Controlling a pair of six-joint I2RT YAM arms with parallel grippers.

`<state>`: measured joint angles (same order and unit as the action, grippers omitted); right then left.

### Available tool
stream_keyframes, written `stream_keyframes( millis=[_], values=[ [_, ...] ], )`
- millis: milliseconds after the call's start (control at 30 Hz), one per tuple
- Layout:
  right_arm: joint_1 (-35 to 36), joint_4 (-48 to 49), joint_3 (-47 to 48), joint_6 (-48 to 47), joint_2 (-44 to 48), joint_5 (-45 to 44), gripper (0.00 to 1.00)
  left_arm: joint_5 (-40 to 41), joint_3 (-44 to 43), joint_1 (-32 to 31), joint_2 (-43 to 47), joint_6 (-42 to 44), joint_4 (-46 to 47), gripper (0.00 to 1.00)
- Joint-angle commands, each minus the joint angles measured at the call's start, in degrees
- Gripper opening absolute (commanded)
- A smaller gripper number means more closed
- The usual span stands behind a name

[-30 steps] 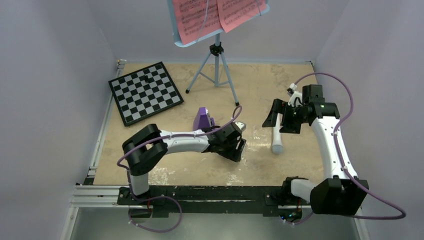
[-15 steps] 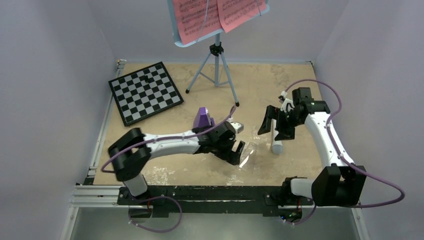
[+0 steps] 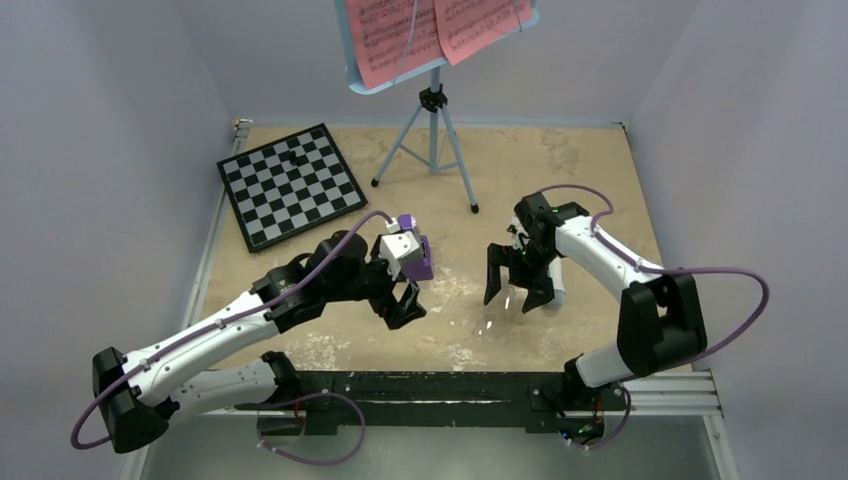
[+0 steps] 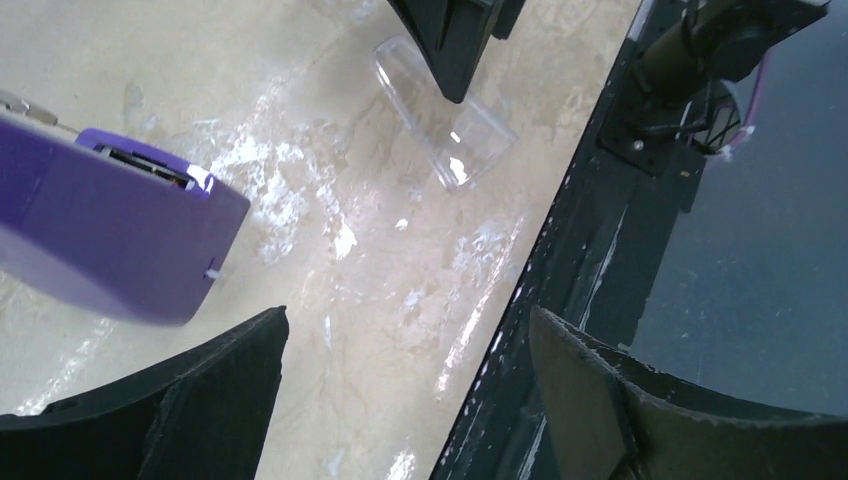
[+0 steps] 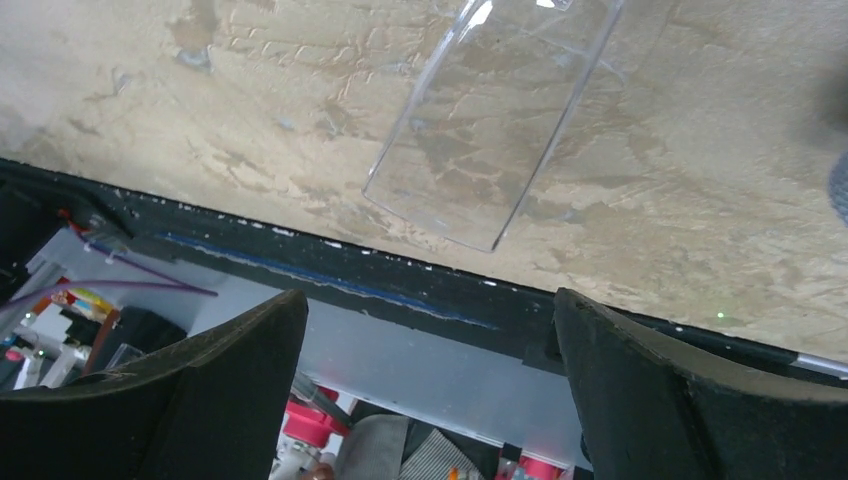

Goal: Pack up the instrument practice props

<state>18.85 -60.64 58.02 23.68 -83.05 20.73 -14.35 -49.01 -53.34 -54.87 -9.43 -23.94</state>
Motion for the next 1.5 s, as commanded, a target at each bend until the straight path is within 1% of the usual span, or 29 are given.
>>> stream_keyframes(
  millis=[0, 67, 267, 467, 700, 800, 967, 1133, 1267, 1367, 1400, 1467],
  values=[
    [4.33, 2.95, 1.12, 8.50, -3.17, -5.14, 0.99, -1.91, 0.95, 1.67, 1.88, 4.46, -2.97, 0.93],
    [5.27, 4.02, 1.51, 9.48, -5.17, -6.98, 0.99, -1.98, 1.07, 2.50, 2.78, 4.26, -2.27, 0.93],
    [5.78, 3.24, 2.48, 12.73, -9.93, -14.46, 0.98, -2.02, 2.09, 3.80, 5.06, 3.87, -0.14, 0.93],
    [6.36, 5.17, 2.89, 13.68, -13.07, -14.70, 0.94, -2.79, 3.90, 4.96, 6.91, 2.10, 0.92, 0.93],
    [8.88, 4.93, 5.41, 17.47, -16.53, -17.89, 0.92, -2.61, 6.08, 5.90, 8.66, 1.34, 2.10, 0.93],
    [10.60, 3.75, 6.17, 19.99, -17.89, -20.18, 0.85, -2.61, 6.05, 6.38, 8.71, 0.62, 2.32, 0.93],
    [11.88, 3.75, 6.38, 22.85, -19.31, -20.56, 0.82, -2.91, 6.01, 6.81, 8.89, -0.16, 2.54, 0.93],
    [11.98, 4.08, 6.49, 23.44, -20.17, -20.56, 0.75, -3.29, 6.75, 7.08, 8.99, -0.83, 3.39, 0.93],
    [11.91, 4.45, 6.41, 23.54, -20.65, -20.56, 0.66, -3.52, 7.00, 7.36, 9.11, -1.03, 3.48, 0.93],
    [11.96, 5.12, 6.21, 23.09, -20.92, -20.56, 0.63, -3.67, 6.99, 7.49, 9.04, -0.81, 3.31, 0.93],
    [11.98, 5.44, 6.08, 22.86, -20.93, -20.56, 0.61, -3.67, 6.98, 7.50, 9.15, -0.75, 3.21, 0.93],
    [11.91, 6.16, 5.77, 22.21, -20.81, -20.42, 0.49, -3.67, 6.99, 7.50, 9.08, -0.43, 3.05, 0.93]
  ],
)
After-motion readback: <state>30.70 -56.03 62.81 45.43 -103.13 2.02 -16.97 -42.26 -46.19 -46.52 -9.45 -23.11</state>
